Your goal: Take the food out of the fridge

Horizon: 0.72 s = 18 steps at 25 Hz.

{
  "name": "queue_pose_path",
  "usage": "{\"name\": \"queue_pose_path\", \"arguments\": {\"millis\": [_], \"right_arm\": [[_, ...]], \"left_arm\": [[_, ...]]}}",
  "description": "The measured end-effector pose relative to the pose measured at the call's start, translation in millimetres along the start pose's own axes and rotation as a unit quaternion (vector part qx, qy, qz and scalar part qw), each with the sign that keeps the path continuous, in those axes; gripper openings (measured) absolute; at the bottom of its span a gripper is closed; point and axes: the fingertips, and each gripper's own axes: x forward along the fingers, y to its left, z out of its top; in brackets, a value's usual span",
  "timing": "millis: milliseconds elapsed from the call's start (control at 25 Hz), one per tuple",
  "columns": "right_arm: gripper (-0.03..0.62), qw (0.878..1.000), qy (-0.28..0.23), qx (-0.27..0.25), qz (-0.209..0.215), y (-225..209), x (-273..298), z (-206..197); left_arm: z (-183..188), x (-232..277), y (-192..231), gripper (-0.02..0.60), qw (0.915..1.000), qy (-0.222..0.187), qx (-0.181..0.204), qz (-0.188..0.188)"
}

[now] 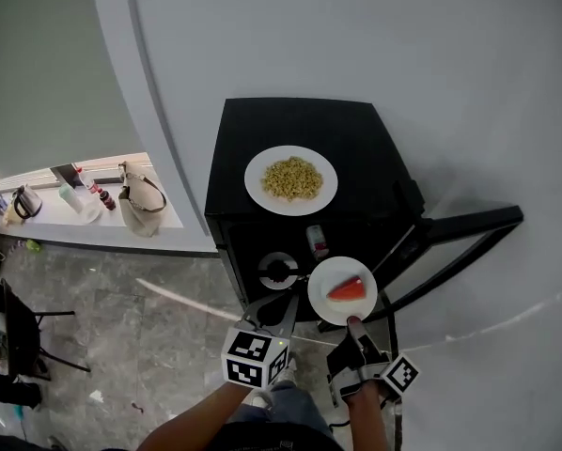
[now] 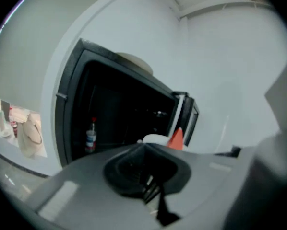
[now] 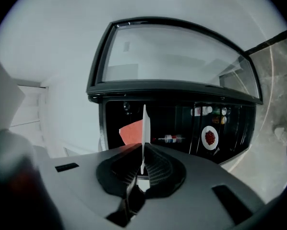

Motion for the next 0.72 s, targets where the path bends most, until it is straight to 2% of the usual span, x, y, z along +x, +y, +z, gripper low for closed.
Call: {"name": "queue_pose_path", "arguments": {"millis": [200, 400, 720], "right_arm": [[0.011, 1.000, 0.002, 0.000, 0.024, 67.2, -26.0, -4.8], [0.011, 0.999, 0.015, -0.025, 0.035, 129.7, -38.5, -10.9], [0.011, 0.997, 0.028, -0.051, 0.043, 194.8, -31.9, 1.2]], "left_arm": [[16.8, -16.5, -17.3, -0.003, 0.9997, -0.012, -0.002, -0.022], [33.5, -30.2, -27.0, -0.003, 0.9990, -0.026, -0.001, -0.036], [70.0, -34.6, -44.0, -0.003, 0.9972, -0.055, 0.005, -0.050]]}}
